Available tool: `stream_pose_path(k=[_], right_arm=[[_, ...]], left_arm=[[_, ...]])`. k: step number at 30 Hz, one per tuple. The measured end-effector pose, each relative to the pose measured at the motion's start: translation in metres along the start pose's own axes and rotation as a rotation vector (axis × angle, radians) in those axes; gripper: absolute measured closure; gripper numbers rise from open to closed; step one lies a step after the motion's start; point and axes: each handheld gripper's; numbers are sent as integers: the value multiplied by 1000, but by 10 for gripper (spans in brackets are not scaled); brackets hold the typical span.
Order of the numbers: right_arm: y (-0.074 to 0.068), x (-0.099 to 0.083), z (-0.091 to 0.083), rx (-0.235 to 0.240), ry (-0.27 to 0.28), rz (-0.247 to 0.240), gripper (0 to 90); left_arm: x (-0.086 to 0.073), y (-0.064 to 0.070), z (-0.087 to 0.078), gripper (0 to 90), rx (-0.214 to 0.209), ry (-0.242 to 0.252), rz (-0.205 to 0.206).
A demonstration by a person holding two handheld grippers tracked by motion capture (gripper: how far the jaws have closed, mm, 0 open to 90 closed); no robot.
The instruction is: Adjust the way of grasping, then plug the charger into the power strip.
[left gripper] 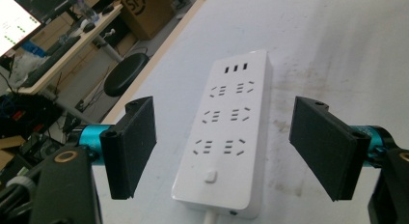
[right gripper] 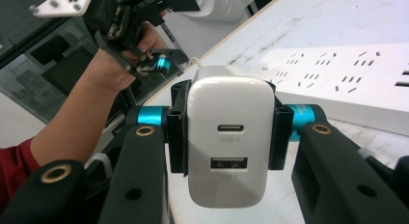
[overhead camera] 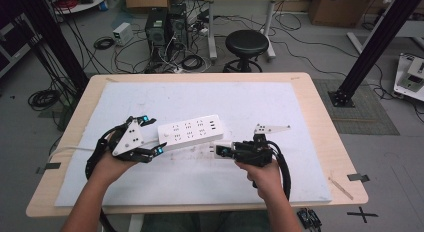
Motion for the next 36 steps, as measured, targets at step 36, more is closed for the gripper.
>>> stream_pose_path(k=[36], right_arm=[[-5,39,16,-419,-69,-580,631]], left_arm=[[-33,-16,-7,247,35,-54,-112]])
Point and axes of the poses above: each handheld gripper's, and its own axes: z roughly forward along the jaws, x roughly out of its top, y roughly to its right, and after that the axes turned 3 degrees about -y, right-handed
